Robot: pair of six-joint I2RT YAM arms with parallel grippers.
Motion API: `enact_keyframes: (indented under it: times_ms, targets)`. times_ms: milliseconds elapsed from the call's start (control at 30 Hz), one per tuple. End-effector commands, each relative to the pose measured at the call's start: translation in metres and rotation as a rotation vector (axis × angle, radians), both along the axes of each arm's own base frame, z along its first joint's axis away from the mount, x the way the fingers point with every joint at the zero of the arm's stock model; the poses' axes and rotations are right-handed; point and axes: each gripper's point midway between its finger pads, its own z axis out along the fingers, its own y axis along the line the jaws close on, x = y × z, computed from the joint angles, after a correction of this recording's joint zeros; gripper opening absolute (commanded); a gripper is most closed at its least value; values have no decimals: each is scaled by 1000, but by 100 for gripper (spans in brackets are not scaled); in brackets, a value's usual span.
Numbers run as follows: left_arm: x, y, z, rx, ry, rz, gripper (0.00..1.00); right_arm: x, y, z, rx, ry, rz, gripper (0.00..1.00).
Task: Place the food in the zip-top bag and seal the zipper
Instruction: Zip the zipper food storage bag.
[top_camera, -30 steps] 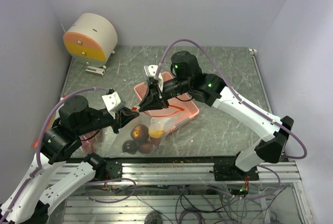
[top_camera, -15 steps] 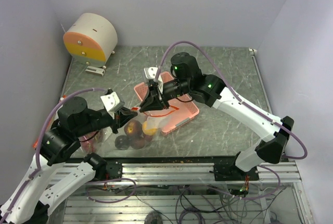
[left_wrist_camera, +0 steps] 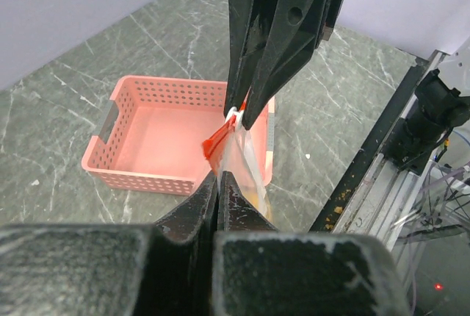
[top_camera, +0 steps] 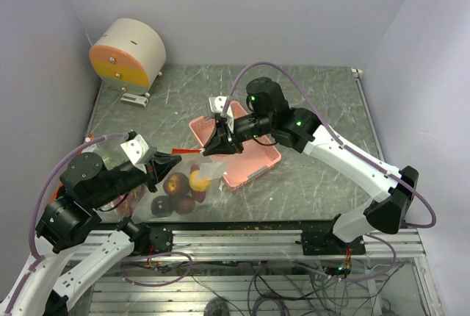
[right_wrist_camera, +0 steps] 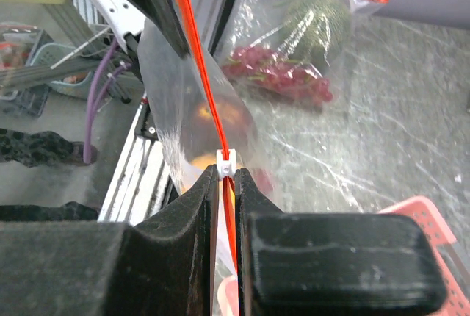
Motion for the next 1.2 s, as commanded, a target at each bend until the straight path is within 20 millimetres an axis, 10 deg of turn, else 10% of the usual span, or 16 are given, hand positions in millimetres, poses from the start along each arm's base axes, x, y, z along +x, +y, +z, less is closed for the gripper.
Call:
enact_keyframes:
  times_ms: [0, 1167]
  targets:
    - [-5, 15, 31, -56, -80, 59, 7, 29, -23, -19, -48, 0, -100, 8]
    - [-8, 32, 34, -44, -106, 120, 7, 93, -75, -100, -136, 48, -270, 0]
